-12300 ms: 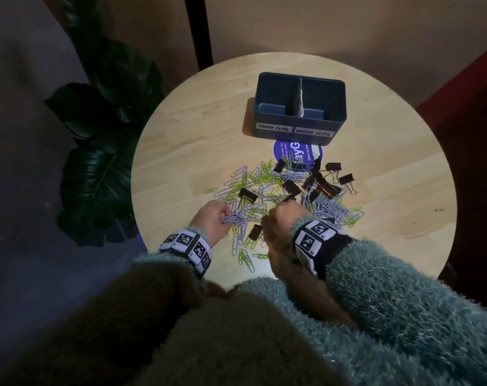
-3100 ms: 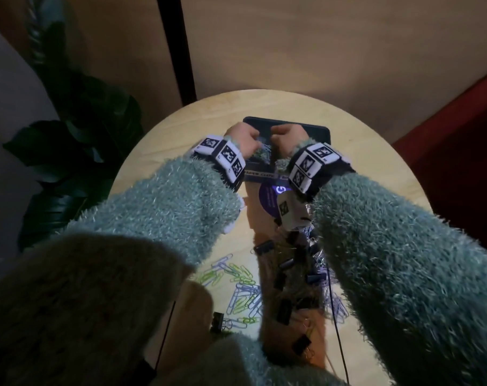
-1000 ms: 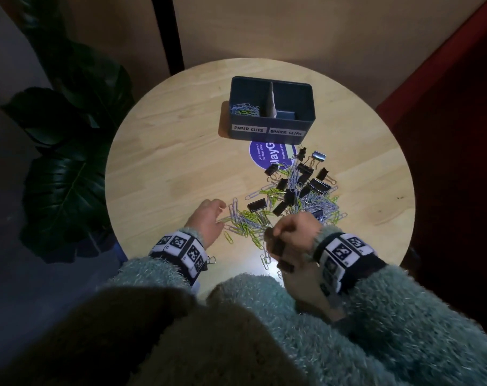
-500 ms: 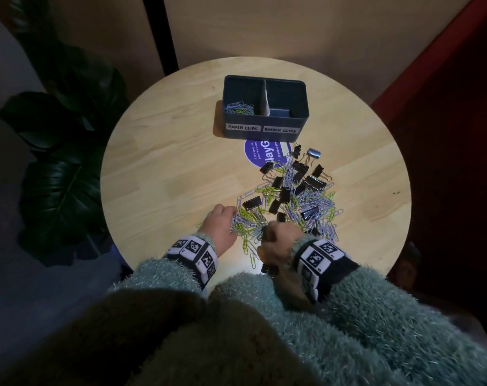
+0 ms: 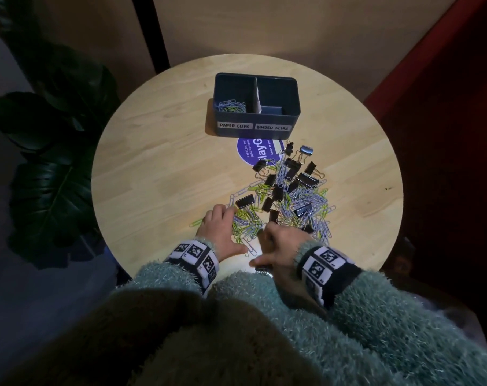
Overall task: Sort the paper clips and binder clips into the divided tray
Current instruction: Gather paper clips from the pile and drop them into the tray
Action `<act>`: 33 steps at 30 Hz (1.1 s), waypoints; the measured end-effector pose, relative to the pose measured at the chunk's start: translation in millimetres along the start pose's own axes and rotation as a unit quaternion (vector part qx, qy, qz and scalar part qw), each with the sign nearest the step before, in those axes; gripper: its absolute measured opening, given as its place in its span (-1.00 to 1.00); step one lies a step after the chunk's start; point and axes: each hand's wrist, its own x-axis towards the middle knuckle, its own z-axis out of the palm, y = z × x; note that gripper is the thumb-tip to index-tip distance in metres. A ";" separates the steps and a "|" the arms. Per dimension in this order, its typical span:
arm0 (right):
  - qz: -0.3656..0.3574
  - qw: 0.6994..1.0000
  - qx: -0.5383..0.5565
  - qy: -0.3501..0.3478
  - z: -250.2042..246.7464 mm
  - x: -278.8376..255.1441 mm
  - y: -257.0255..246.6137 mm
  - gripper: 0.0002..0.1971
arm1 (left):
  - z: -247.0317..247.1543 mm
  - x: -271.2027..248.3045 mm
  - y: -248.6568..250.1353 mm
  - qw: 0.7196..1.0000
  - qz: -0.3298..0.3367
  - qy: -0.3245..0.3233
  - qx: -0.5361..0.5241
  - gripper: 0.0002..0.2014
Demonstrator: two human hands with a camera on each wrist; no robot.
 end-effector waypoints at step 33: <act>0.056 0.984 0.100 0.135 -2.6 40.0 -32.4 -0.43 | -29.0 20.7 5.9 0.993 -0.084 -0.081 0.013 -0.16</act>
